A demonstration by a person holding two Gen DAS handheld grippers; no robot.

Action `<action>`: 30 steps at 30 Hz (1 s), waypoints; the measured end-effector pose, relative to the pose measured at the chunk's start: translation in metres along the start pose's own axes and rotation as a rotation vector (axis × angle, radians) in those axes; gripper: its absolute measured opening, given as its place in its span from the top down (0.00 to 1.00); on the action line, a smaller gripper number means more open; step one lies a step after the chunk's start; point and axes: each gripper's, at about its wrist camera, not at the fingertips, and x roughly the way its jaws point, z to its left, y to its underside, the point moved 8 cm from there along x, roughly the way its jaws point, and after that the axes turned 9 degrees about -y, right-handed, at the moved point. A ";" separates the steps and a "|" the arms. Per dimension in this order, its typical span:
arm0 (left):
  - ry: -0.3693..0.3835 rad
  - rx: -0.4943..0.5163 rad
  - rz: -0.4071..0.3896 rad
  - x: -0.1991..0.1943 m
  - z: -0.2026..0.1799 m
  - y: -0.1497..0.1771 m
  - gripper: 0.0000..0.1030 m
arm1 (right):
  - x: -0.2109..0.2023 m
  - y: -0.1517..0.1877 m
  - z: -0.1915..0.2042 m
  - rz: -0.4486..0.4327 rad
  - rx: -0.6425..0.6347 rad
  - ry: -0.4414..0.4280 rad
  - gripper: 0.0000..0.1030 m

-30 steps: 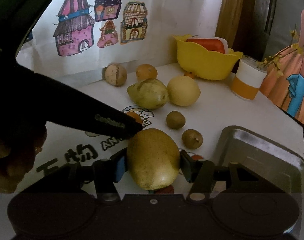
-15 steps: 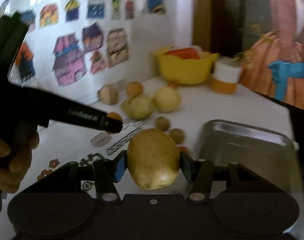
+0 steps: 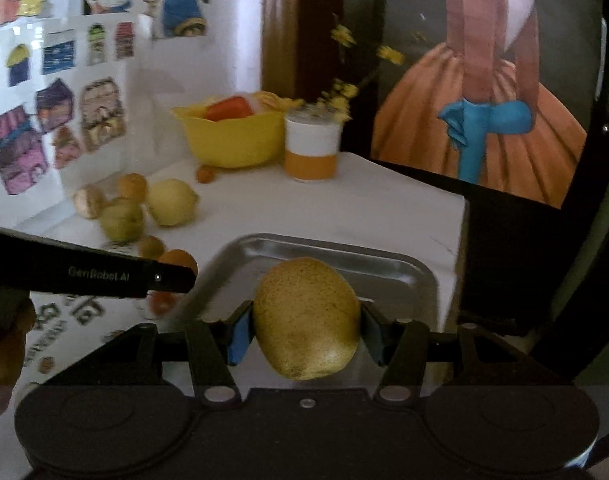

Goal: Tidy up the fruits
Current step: 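Carry the orange and potato onto the metal tray and open both tools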

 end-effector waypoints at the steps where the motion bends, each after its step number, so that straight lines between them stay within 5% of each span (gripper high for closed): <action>1: 0.003 0.005 0.005 0.004 -0.004 0.002 0.73 | 0.003 0.002 -0.006 0.008 0.000 0.003 0.45; 22: -0.009 0.042 0.051 0.017 -0.009 0.012 0.71 | 0.031 0.014 -0.015 0.046 0.059 0.019 0.39; 24: -0.011 0.038 0.049 0.013 -0.009 0.011 0.68 | 0.027 0.013 -0.014 0.035 0.051 0.022 0.28; 27: -0.009 0.029 0.039 0.006 -0.008 0.010 0.62 | 0.018 0.015 -0.012 0.027 0.041 0.026 0.24; 30: -0.023 0.019 0.025 -0.004 -0.005 0.007 0.43 | 0.006 0.014 -0.009 0.006 0.049 0.037 0.18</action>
